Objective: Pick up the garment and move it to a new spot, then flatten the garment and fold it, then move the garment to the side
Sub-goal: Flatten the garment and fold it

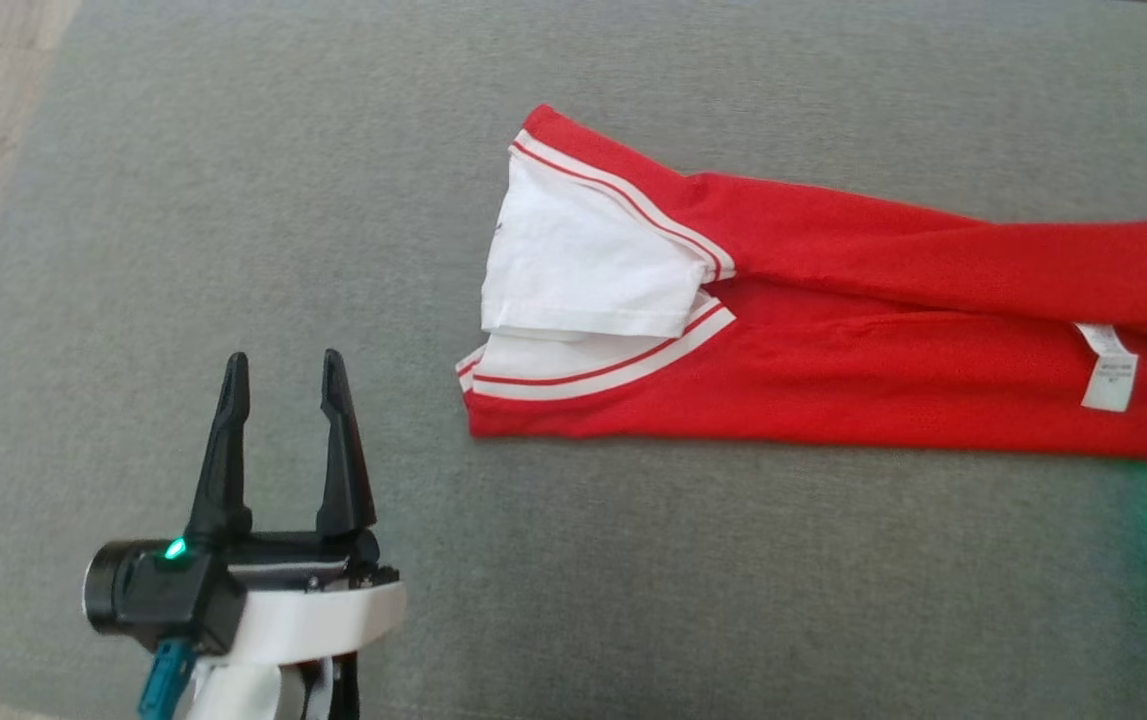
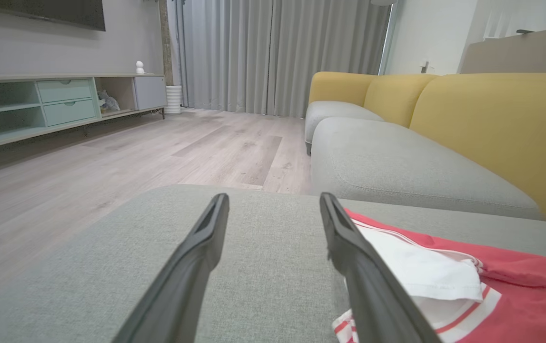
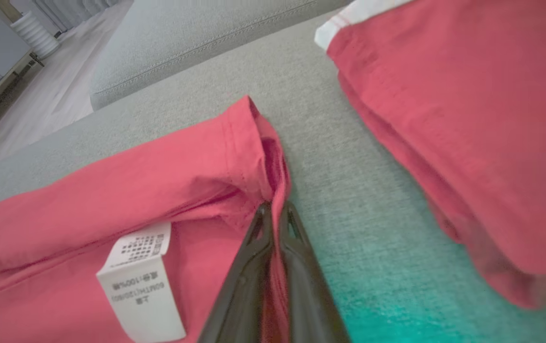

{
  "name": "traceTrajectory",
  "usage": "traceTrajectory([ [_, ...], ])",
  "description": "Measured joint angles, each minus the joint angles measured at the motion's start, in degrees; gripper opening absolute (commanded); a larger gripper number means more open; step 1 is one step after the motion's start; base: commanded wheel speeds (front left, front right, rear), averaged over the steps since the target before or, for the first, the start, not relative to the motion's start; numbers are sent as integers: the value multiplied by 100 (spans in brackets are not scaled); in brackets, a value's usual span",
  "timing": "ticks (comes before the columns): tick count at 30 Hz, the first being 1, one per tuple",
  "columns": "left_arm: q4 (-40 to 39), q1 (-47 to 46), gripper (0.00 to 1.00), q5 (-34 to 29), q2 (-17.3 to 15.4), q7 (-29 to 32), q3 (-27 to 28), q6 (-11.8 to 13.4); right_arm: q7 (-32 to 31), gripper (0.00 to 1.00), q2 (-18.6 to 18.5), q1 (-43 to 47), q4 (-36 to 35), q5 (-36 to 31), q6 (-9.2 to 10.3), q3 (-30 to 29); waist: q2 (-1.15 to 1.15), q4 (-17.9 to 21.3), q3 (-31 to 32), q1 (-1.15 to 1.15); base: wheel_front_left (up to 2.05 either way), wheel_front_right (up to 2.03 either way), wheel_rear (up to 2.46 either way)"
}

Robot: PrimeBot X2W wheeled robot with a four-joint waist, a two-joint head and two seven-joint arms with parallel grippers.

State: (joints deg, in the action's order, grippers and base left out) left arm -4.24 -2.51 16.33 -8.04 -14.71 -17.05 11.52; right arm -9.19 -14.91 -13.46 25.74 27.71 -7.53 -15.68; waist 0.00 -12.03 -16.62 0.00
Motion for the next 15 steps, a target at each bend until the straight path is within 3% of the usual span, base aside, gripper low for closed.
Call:
traceTrajectory([
  [9, 54, 37, 100, -301, 232, -1, 433, -455, -345, 0, -620, -192, -814, 124, 0, -159, 0, 387, 71, 0, 0, 0, 0],
  [15, 125, 38, 100, -417, 375, -1, 598, -654, -1016, 0, -303, -244, -2282, 822, 0, 235, 0, 468, 130, 0, 0, 0, 0],
])
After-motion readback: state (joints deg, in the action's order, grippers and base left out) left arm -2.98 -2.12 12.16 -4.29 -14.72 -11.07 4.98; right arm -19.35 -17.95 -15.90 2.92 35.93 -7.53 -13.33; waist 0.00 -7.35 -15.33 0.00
